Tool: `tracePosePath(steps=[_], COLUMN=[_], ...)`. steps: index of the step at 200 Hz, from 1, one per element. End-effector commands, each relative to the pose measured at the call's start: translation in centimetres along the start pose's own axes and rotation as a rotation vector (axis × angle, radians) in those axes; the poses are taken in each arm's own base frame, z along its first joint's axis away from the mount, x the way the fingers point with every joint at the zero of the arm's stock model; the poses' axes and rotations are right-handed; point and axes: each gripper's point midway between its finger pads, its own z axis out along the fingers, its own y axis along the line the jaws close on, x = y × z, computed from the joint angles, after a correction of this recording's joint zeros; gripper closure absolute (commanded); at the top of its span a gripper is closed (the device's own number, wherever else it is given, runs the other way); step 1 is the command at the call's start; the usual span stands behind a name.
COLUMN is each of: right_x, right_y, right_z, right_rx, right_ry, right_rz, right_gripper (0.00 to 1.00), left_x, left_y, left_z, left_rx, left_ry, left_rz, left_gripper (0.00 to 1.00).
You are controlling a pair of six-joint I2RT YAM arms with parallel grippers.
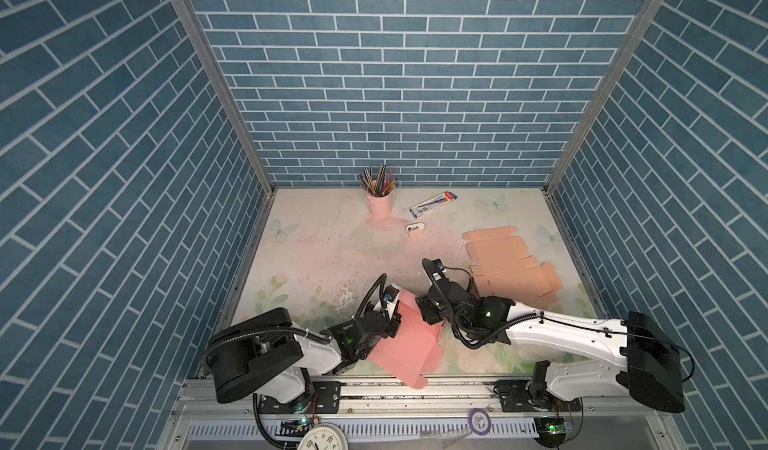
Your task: Fold the paper box
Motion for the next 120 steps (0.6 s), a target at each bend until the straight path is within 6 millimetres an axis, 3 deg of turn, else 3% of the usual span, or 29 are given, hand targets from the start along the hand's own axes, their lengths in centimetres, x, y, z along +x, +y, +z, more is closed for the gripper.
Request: tracePosePath(steps=[1, 70, 120], right_x=[0.1, 0.6, 0.7], right_y=[-0.1, 0.1, 0.5], right_z=[-0.2, -1.4, -2.2], right_rx=[-0.004, -0.028, -0.058], right_ry=[0.01, 0.058, 0.06], right_rz=[-0.006, -0.058, -0.073], right_gripper=[0.4, 0.38, 0.37], left_x=[-0.8, -0.8, -1.8], left_y=[-0.4, -0.5, -0.5], left_z=[0.3, 0.0, 0.7], left_rx=[-0.021, -0.009, -0.025], left_ry=[-0.024, -0.032, -0.05], left_rz=[0.022, -0.002, 0.018], left_gripper=[0.86, 0.82, 0.89])
